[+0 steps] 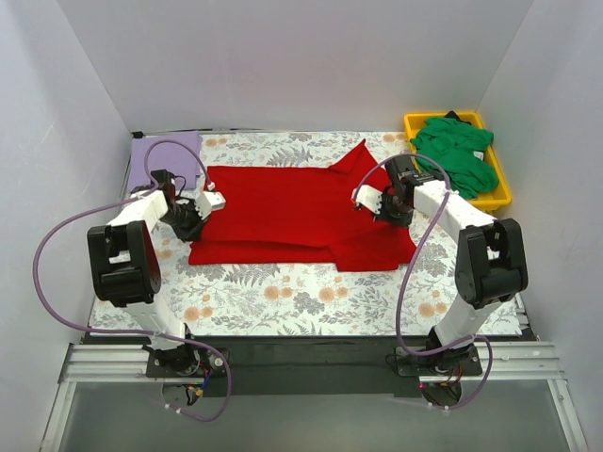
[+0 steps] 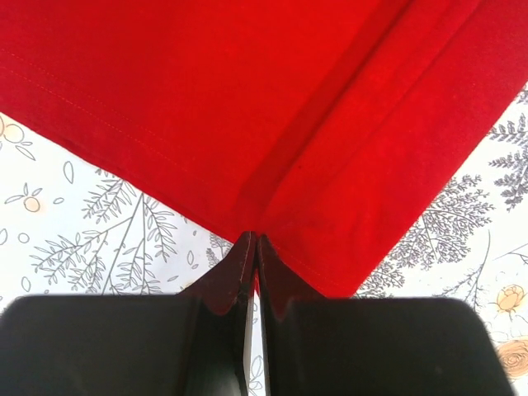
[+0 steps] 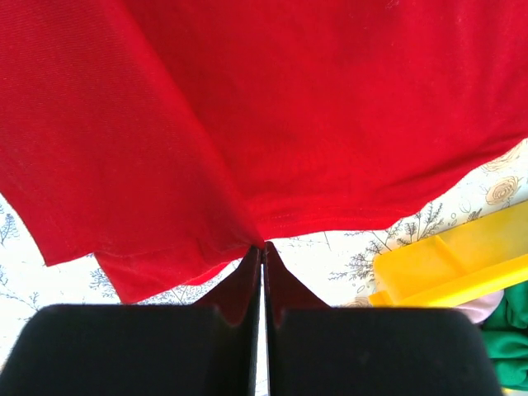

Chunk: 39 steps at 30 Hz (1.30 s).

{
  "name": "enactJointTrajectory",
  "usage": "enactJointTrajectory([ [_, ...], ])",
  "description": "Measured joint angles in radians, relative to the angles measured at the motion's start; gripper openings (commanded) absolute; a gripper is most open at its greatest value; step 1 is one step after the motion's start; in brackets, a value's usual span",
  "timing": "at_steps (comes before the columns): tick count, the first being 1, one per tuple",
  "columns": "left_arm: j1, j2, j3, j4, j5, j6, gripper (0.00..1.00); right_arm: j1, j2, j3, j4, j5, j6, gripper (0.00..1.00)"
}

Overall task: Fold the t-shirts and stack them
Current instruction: Fold the tshirt

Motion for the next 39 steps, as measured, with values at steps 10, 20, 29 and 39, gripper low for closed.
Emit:
enactJointTrajectory([
  [10, 0.0, 0.034, 0.019, 0.018, -0.001, -0.015, 0.0, -0.003, 0.048, 0.026, 0.006, 0.001, -0.003, 0.01],
  [20, 0.0, 0.058, 0.047, 0.026, -0.001, -0.019, 0.0, -0.01, 0.061, 0.027, 0.006, 0.001, -0.006, 0.01],
  [29, 0.002, 0.092, 0.059, 0.051, -0.014, -0.08, 0.2, -0.016, 0.122, 0.065, 0.013, 0.018, 0.019, 0.25],
  [39, 0.082, 0.033, 0.106, -0.009, 0.039, -0.26, 0.4, -0.142, 0.137, 0.204, -0.099, -0.049, 0.138, 0.37],
])
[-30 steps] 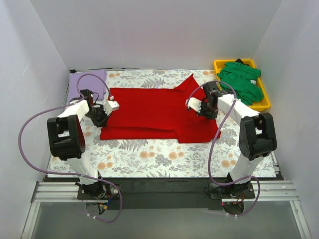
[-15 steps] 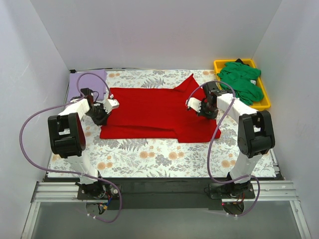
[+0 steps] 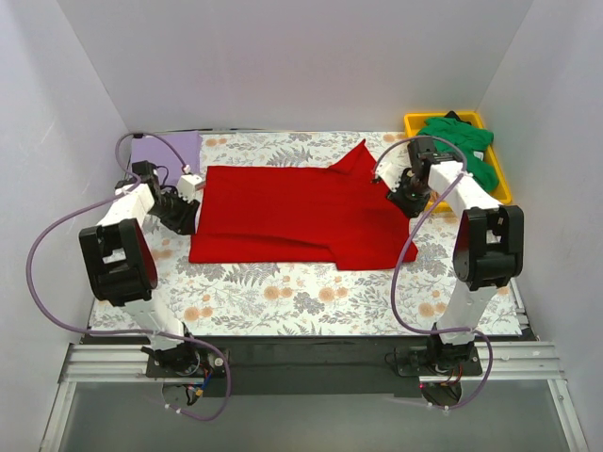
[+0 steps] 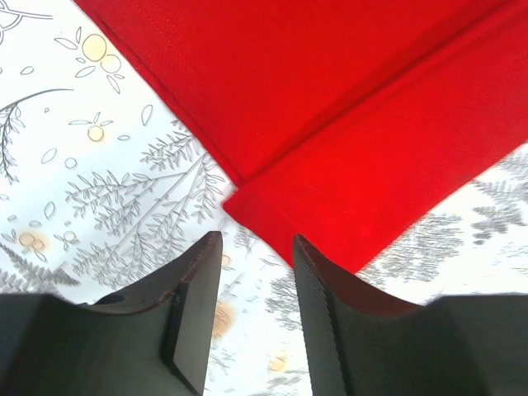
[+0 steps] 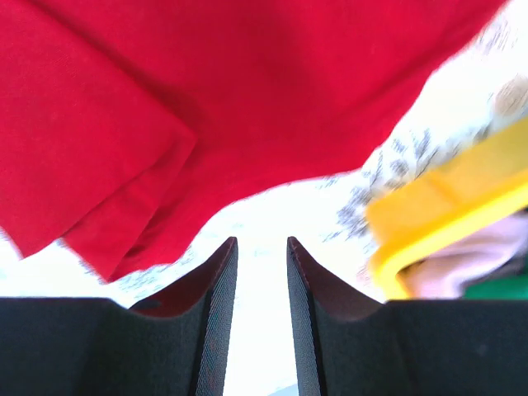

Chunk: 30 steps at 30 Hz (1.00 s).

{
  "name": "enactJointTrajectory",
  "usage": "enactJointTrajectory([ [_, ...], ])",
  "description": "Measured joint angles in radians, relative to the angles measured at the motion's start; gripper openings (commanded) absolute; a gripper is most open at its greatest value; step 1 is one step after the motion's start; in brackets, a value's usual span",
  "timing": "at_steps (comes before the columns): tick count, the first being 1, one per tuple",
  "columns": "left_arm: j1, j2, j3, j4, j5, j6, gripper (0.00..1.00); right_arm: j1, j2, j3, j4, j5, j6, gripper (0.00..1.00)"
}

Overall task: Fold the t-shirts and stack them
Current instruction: Fold the tshirt

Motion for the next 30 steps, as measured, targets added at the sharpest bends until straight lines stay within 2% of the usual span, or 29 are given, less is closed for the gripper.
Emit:
enactJointTrajectory([
  [7, 0.0, -0.113, -0.054, -0.034, 0.053, -0.117, 0.42, -0.047, -0.026, 0.003, -0.129, -0.119, 0.128, 0.4],
  [13, -0.004, -0.077, -0.106, -0.043, 0.082, -0.194, 0.43, -0.072, 0.001, -0.053, -0.164, -0.177, 0.194, 0.41],
  [17, -0.005, -0.04, -0.137, -0.032, 0.083, -0.224, 0.39, -0.099, 0.05, -0.085, -0.157, -0.186, 0.214, 0.39],
  [20, -0.006, -0.028, -0.178, -0.011, 0.064, -0.234, 0.36, -0.107, 0.071, -0.123, -0.139, -0.185, 0.225, 0.35],
  [24, -0.005, -0.026, -0.21, 0.018, 0.04, -0.249, 0.31, -0.107, 0.082, -0.152, -0.122, -0.182, 0.238, 0.16],
  [26, -0.005, -0.032, -0.221, 0.037, 0.03, -0.258, 0.28, -0.107, 0.082, -0.158, -0.113, -0.178, 0.242, 0.1],
  [27, -0.005, -0.038, -0.229, 0.047, 0.025, -0.261, 0.26, -0.107, 0.08, -0.162, -0.107, -0.177, 0.245, 0.03],
  [30, -0.006, -0.071, -0.266, 0.087, 0.006, -0.262, 0.22, -0.108, 0.057, -0.189, -0.086, -0.177, 0.246, 0.01],
])
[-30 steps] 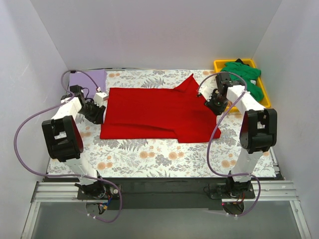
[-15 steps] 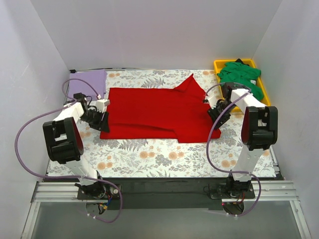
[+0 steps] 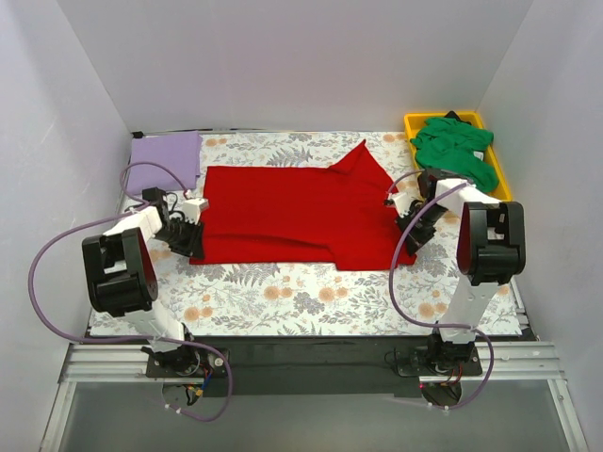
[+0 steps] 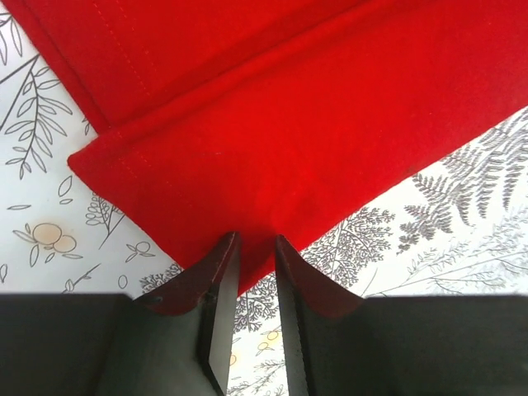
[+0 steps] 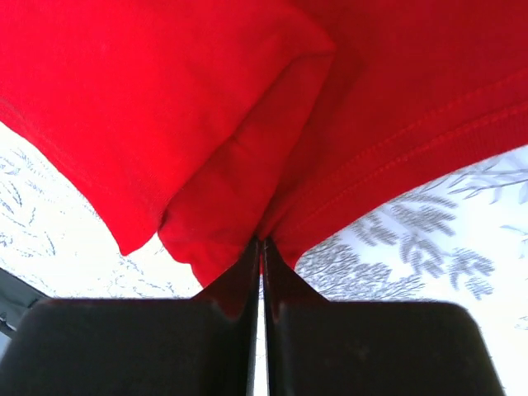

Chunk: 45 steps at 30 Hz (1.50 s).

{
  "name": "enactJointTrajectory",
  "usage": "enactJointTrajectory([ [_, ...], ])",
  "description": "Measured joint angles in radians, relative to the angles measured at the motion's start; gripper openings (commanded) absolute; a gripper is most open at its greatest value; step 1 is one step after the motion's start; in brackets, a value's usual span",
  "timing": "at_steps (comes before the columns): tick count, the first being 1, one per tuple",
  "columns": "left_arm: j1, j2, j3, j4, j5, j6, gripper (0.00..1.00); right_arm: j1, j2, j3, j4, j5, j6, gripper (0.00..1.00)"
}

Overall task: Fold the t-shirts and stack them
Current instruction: Fold the tshirt

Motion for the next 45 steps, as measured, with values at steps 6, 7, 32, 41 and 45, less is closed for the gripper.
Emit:
enactJointTrajectory([
  [6, -0.005, -0.061, -0.056, 0.022, -0.054, 0.024, 0.2, 0.002, -0.082, -0.108, 0.013, 0.012, -0.006, 0.01],
  [7, -0.005, -0.061, -0.055, 0.017, -0.058, 0.029, 0.2, 0.003, -0.092, -0.124, 0.009, 0.017, -0.008, 0.01],
  [32, -0.774, -0.394, -0.166, 0.302, 0.228, 0.312, 0.44, 0.05, -0.275, -0.135, -0.15, -0.135, -0.013, 0.35],
  [41, -0.999, -0.205, -0.228, 0.603, 0.156, 0.348, 0.45, 0.081, -0.158, -0.163, -0.157, -0.122, 0.031, 0.41],
  [45, -1.028, -0.159, -0.228, 0.676, 0.143, 0.349, 0.45, 0.081, -0.126, -0.163, -0.132, -0.112, 0.061, 0.4],
])
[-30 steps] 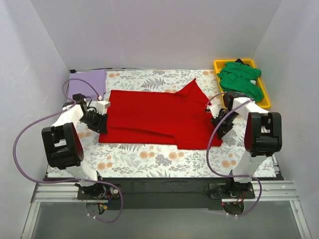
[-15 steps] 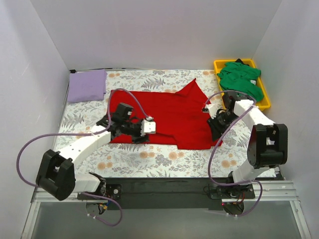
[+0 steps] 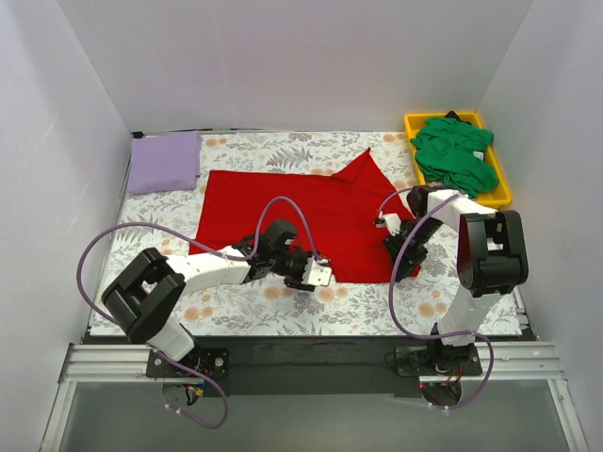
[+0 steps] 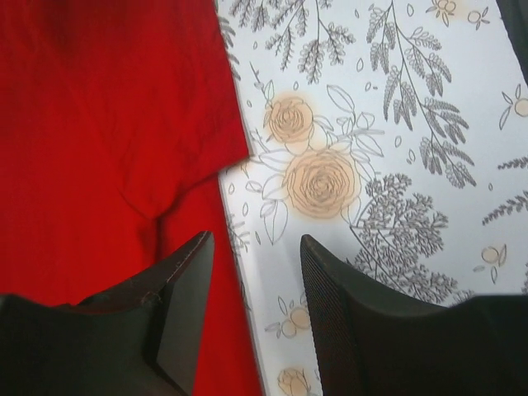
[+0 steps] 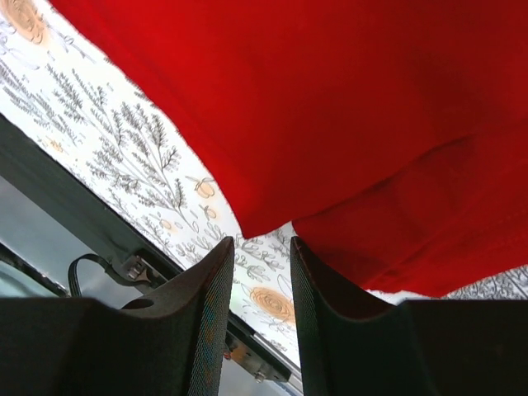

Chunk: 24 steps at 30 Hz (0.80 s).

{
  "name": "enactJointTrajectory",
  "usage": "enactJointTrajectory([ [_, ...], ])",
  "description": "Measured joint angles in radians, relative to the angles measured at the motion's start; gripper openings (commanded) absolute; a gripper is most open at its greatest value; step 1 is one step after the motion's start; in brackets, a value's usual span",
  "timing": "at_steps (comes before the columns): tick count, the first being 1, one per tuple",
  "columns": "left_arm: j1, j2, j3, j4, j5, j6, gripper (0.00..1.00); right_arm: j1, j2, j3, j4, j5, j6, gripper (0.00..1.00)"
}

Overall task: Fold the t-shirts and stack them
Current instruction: Fold the tshirt

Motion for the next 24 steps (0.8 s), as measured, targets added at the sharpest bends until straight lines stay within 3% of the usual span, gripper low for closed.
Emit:
enactJointTrajectory([
  [18, -0.1, 0.187, -0.018, 0.286, -0.006, 0.173, 0.4, 0.005, 0.055, -0.011, 0.032, -0.024, 0.055, 0.35],
  [24, -0.109, 0.225, -0.016, 0.357, -0.007, 0.194, 0.29, 0.005, 0.054, -0.014, 0.032, -0.029, 0.064, 0.34],
])
